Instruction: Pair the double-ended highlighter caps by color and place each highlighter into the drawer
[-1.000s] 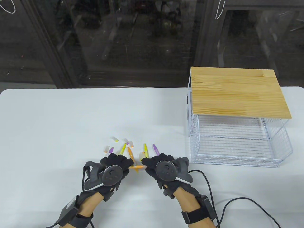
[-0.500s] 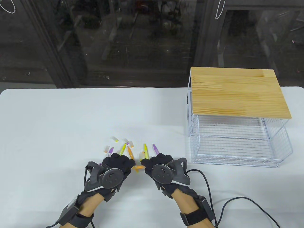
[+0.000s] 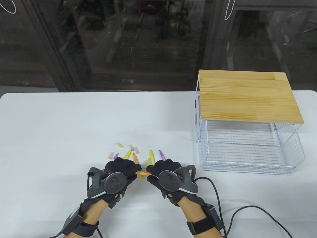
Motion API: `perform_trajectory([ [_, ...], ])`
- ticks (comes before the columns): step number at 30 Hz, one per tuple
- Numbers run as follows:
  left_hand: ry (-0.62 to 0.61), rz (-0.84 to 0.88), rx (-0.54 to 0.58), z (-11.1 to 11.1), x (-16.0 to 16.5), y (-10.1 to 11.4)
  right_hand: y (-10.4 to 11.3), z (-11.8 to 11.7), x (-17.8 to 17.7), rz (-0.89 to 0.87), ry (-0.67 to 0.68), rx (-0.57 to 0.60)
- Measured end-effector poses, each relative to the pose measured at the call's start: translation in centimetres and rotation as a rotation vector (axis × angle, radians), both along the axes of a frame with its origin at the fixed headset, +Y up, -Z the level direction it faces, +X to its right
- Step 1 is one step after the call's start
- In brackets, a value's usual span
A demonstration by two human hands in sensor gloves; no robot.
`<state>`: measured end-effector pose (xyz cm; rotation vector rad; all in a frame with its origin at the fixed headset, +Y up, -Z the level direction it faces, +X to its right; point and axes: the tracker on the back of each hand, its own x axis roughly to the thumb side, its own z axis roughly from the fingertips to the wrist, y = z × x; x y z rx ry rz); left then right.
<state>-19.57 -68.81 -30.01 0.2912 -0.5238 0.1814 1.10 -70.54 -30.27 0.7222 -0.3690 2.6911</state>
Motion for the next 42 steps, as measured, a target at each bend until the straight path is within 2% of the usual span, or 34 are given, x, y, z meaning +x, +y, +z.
perform_trajectory([
  [4,0.006,-0.018,0.004,0.2,0.0,0.3,0.4,0.5,-0.5,0.014,-0.01,0.045],
  [6,0.018,0.002,-0.059,0.1,-0.7,0.8,0.7,0.6,-0.3,-0.001,-0.012,0.057],
  [9,0.046,0.122,-0.024,-0.4,-3.1,1.8,1.1,0.5,0.6,-0.008,-0.036,0.067],
  [14,0.133,0.218,-0.011,-1.0,-7.1,2.8,1.3,0.2,1.9,-0.001,-0.074,0.068],
  [18,0.211,0.243,-0.031,-1.7,-9.3,2.6,1.0,-0.2,2.3,0.01,-0.086,0.051],
  [23,0.342,0.191,-0.092,-3.2,-11.0,1.0,0.6,-0.6,2.4,0.031,-0.096,0.016],
  [29,0.417,0.123,-0.18,-4.9,-11.4,-0.7,1.0,-0.4,2.6,0.025,-0.098,0.018],
  [36,0.505,0.006,-0.218,-7.3,-10.0,-0.5,1.1,-0.3,2.9,0.009,-0.1,0.018],
  [42,0.577,-0.134,-0.265,-10.1,-8.5,-1.3,1.1,-0.4,3.0,0.009,-0.102,0.004],
])
